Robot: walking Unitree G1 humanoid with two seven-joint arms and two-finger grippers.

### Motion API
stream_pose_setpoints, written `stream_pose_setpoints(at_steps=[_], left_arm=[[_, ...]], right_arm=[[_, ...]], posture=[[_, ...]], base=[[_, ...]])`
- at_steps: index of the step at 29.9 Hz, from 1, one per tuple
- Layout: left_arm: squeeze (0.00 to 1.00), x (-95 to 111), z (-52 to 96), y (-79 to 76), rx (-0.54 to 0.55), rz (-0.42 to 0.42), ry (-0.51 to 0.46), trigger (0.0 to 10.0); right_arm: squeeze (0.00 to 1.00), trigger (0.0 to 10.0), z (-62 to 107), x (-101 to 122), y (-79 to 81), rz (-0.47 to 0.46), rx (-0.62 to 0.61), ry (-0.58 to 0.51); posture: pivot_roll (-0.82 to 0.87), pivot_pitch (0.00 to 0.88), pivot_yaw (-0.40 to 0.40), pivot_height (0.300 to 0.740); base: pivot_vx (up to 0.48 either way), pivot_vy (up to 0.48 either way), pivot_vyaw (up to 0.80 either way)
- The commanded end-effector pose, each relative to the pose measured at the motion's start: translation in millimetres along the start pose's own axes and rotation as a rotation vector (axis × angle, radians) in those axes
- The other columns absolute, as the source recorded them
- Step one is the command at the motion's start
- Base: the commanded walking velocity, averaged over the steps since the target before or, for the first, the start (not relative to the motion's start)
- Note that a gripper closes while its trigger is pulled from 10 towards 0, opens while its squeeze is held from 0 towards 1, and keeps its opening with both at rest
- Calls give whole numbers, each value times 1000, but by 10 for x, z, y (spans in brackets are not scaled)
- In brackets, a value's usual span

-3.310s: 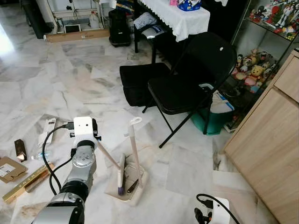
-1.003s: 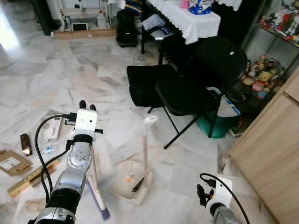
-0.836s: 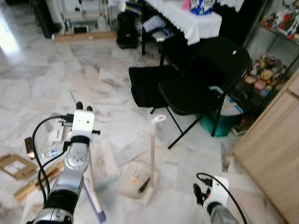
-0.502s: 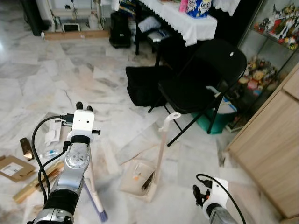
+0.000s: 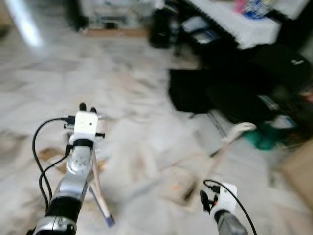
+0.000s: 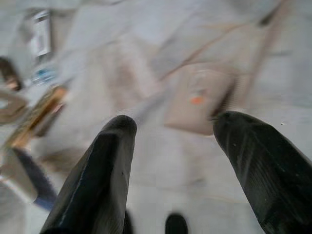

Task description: Sweep floor

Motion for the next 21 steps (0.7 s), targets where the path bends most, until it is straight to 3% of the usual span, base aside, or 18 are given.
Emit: stream_pose_setpoints(at_steps=[1, 8, 21], left_arm=[[0, 120, -21, -92, -33, -2, -47, 10000], [0, 146, -10, -127, -53, 7, -60, 10000], [0, 213, -4, -214, -116, 40, -89, 10000]], right_arm=[[0, 10000, 31, -56, -84, -8, -25, 14], [0, 10000, 32, -73, -84, -43, -32, 19], [0, 10000, 22, -62, -64, -53, -25, 23]], posture=[[-27, 57, -51, 740], [-26, 55, -48, 740], [-22, 52, -50, 740]], base=[[0, 0, 425], [0, 0, 0], [0, 0, -788]])
Point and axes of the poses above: a point about 5 cm out from each wrist's last joint towards the gripper, its own z axis pointing back from the gripper into the wrist, its own x axis along the axis of the wrist's last joint, y = z × x, the point moved 3 cm from there along -z, pointing out of the wrist towards the gripper, and after that the axes turned 8 degrees about -z, right-handed, at the moved point
